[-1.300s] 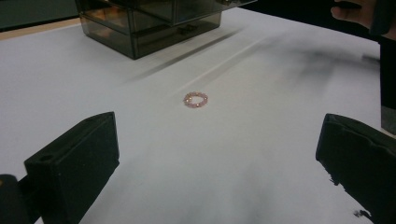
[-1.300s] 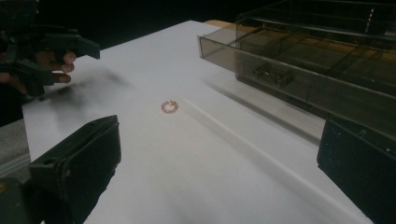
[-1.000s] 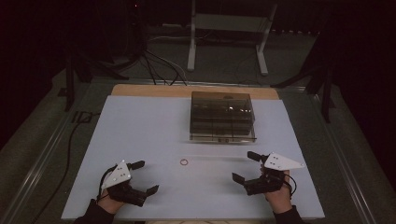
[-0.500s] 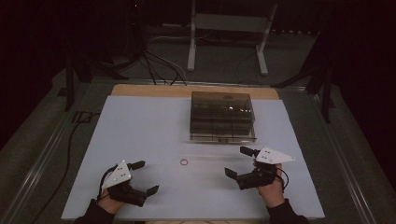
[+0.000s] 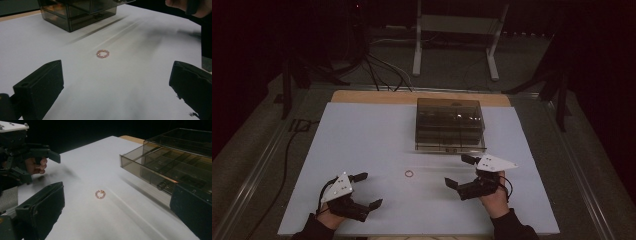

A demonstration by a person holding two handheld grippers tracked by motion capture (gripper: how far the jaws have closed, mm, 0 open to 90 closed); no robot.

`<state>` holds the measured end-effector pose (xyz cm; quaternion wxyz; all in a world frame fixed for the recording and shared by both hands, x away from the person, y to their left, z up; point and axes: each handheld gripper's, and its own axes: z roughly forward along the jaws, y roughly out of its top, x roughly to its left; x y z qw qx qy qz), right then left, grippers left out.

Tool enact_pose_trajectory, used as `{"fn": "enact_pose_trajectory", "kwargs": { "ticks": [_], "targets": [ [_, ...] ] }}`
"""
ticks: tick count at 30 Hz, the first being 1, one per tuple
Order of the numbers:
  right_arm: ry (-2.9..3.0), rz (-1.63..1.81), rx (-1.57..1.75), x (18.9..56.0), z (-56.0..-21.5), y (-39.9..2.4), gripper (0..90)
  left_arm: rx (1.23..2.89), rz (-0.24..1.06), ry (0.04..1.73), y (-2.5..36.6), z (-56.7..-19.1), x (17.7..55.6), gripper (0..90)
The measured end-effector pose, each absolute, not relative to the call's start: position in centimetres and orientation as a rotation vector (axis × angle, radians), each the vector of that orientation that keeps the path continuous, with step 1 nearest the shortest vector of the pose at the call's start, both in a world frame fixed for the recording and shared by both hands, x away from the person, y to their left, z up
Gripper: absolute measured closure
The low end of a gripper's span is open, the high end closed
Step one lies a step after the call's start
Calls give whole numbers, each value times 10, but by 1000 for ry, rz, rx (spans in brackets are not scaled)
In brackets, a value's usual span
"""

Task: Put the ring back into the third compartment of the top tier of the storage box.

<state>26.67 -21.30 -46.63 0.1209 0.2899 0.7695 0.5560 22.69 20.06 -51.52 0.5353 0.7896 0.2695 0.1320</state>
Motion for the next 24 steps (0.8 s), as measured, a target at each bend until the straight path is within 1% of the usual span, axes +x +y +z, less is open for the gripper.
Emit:
{"fn": "enact_pose_trajectory", "kwargs": {
  "ticks": [24],
  "targets": [
    [2307, 1600, 837, 279, -474, -184, 0, 1883, 320, 649, 201, -516, 227, 6]
  ]
}}
